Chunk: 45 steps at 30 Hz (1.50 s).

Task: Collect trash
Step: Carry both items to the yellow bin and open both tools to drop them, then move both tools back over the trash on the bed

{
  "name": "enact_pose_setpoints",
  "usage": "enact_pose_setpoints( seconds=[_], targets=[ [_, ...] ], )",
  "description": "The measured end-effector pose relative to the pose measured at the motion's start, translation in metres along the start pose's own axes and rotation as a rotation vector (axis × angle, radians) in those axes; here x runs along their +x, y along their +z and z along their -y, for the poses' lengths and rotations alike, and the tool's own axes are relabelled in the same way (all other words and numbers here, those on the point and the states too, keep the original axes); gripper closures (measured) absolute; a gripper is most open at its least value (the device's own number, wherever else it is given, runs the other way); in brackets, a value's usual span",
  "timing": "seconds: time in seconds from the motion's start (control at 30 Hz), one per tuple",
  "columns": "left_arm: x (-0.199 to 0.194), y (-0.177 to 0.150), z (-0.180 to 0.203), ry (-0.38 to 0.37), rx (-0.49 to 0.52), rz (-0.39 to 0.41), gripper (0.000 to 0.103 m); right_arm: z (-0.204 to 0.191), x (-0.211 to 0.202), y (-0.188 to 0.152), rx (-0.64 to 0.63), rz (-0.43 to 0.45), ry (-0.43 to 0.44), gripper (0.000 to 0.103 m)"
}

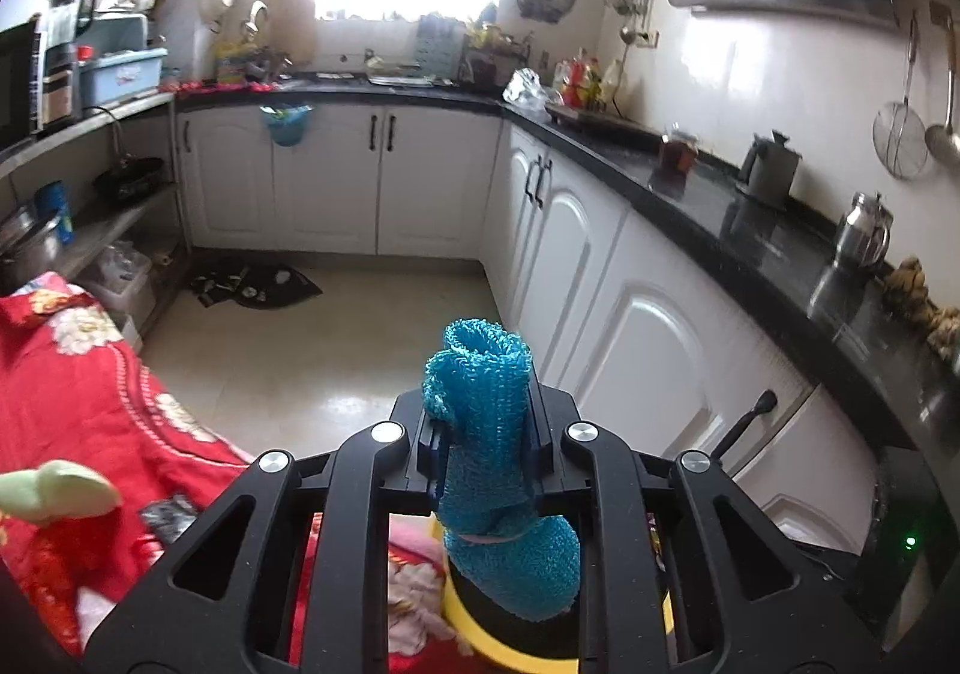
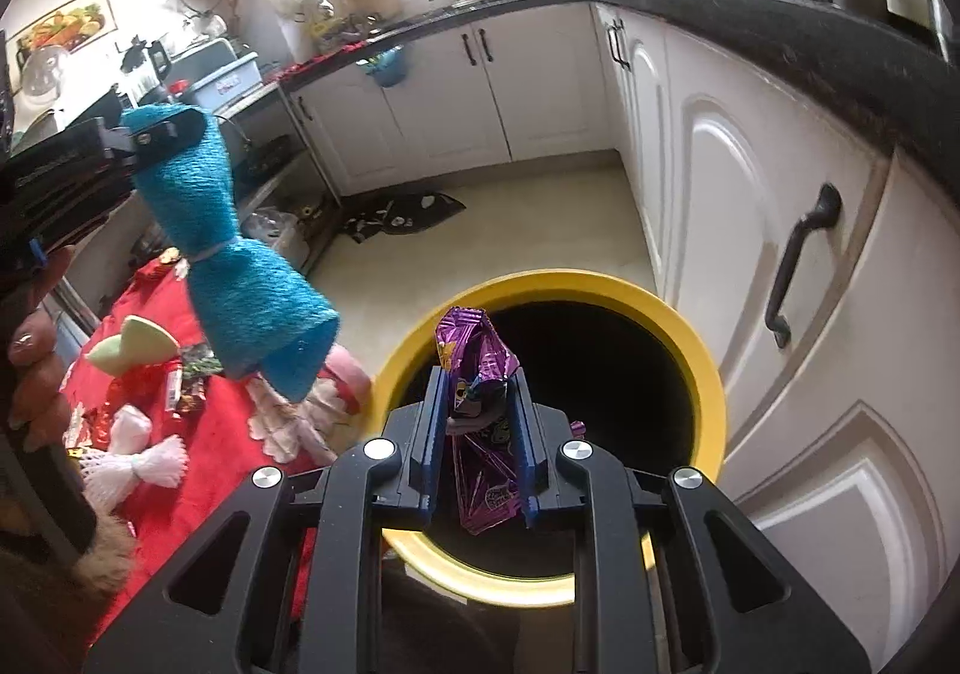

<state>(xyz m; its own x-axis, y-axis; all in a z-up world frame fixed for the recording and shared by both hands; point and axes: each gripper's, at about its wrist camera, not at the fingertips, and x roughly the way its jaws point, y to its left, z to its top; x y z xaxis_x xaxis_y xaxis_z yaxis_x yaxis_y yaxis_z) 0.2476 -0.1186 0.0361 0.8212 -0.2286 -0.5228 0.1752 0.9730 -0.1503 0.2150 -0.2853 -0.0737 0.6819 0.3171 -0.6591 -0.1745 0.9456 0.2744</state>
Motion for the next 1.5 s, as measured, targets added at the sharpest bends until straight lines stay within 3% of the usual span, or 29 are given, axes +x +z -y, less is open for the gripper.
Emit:
enact_pose_setpoints(
  seconds=[0.23,0.37,0.47,0.53,0.77,1.0,1.5],
  targets=[
    [0.043,-0.014,0.006,-0.033,-0.012,-0.081,0.086,0.018,0.02,-0.008,0.021,-0.046,-0.011,0.081],
    [0.06,-0.021,0.006,-0.053,-0.022,-0.117,0.078,0.023,0.029,-0.01,0.025,-0.065,-0.018,0.078],
    [0.065,-0.026,0.003,-0.069,-0.039,-0.143,0.061,0.027,0.032,-0.011,0.04,-0.073,-0.033,0.059],
    [0.063,-0.028,0.001,-0.08,-0.043,-0.148,0.054,0.026,0.031,-0.011,0.041,-0.07,-0.038,0.056],
    [0.037,-0.026,-0.011,-0.064,-0.062,-0.121,0.013,0.017,0.022,-0.015,0.018,-0.047,-0.072,0.041],
    [0.001,-0.027,-0.023,-0.001,-0.054,-0.089,0.011,-0.003,0.0,-0.012,-0.026,0.017,-0.079,0.032],
    [-0.067,-0.041,-0.06,0.076,-0.102,-0.037,0.011,-0.052,-0.043,-0.003,-0.126,0.127,-0.037,0.025]
  ],
)
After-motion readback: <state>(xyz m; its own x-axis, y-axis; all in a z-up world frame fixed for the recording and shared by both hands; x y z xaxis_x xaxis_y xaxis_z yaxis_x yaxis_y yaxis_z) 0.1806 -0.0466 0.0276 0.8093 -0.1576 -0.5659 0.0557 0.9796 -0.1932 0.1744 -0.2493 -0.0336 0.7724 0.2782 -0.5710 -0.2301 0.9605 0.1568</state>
